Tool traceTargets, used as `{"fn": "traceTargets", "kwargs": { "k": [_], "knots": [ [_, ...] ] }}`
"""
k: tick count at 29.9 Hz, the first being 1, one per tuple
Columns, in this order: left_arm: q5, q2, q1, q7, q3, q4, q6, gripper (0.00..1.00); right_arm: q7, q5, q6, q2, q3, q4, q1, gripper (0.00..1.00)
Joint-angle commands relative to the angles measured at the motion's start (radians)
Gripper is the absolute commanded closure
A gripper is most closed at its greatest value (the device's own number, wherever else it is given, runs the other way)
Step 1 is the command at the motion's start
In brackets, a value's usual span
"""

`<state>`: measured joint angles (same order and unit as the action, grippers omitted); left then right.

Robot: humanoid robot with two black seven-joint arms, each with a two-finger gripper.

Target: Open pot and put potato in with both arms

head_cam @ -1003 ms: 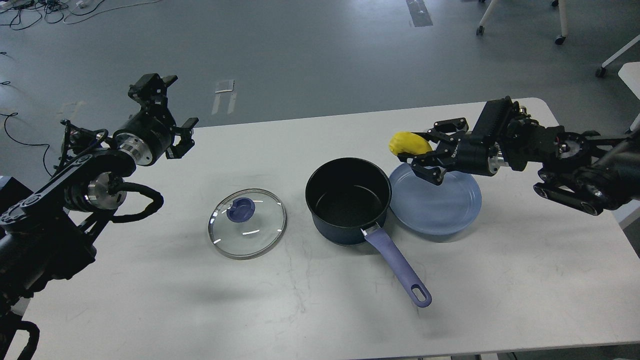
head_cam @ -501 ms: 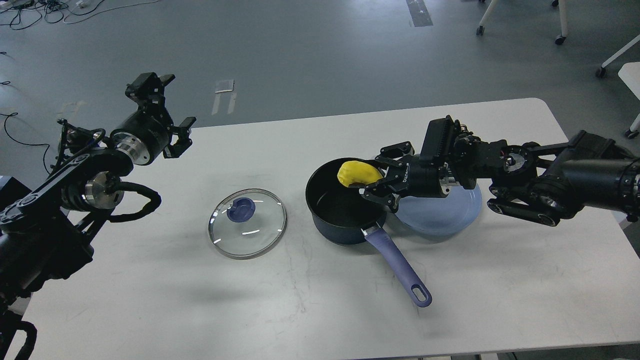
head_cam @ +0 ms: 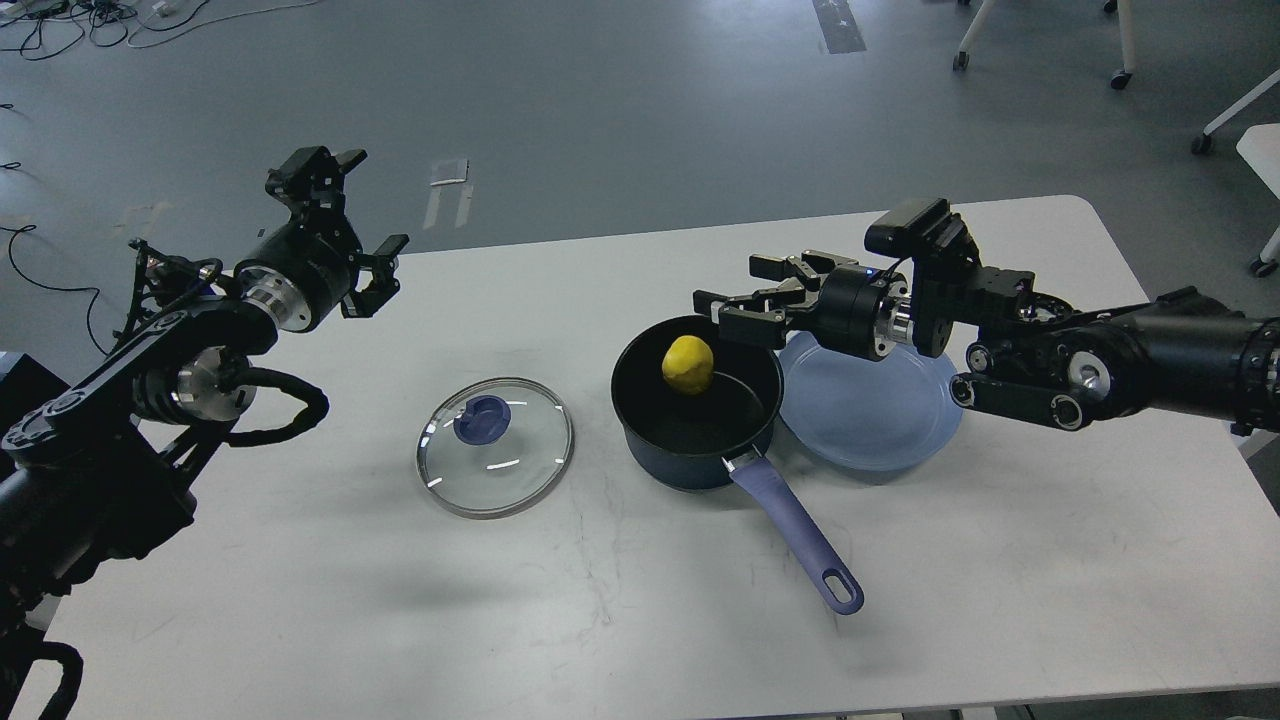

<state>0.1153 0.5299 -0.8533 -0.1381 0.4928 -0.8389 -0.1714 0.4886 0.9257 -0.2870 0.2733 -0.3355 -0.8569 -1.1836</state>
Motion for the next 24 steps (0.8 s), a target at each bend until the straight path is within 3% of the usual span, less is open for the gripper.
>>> {"fn": "traceTargets", "kwargs": {
  "k": [1,4,6,9,16,20,24],
  "knots": [
    [-0.003,-0.004,0.0,-0.001,0.012,-0.005,-0.02,0.02,0.0,-0.313,0.199,0.007,0.134,-0.022,-0.01,0.0],
    [-0.016,-0.01,0.011,-0.024,0.02,-0.005,-0.037,0.02,0.0,-0.513,0.35,0.018,0.262,-0.014,0.001,0.0],
    [-0.019,-0.022,0.025,-0.064,0.045,-0.008,-0.06,0.02,0.0,-0.711,0.448,0.053,0.401,-0.022,0.027,0.0],
    [-0.019,-0.037,0.071,-0.086,0.107,-0.032,-0.095,0.02,0.0,-0.914,0.511,0.061,0.51,-0.019,0.076,0.0],
    [-0.017,-0.064,0.171,-0.086,0.225,-0.137,-0.102,0.02,-0.059,-1.119,0.539,0.061,0.639,-0.02,0.176,0.0],
    [-0.019,-0.064,0.206,-0.086,0.24,-0.186,-0.1,0.02,-0.149,-1.193,0.536,0.061,0.69,-0.022,0.226,0.0],
    [-0.017,-0.073,0.212,-0.08,0.24,-0.189,-0.088,0.02,-0.148,-1.185,0.522,0.063,0.679,-0.022,0.225,0.0]
  ]
}}
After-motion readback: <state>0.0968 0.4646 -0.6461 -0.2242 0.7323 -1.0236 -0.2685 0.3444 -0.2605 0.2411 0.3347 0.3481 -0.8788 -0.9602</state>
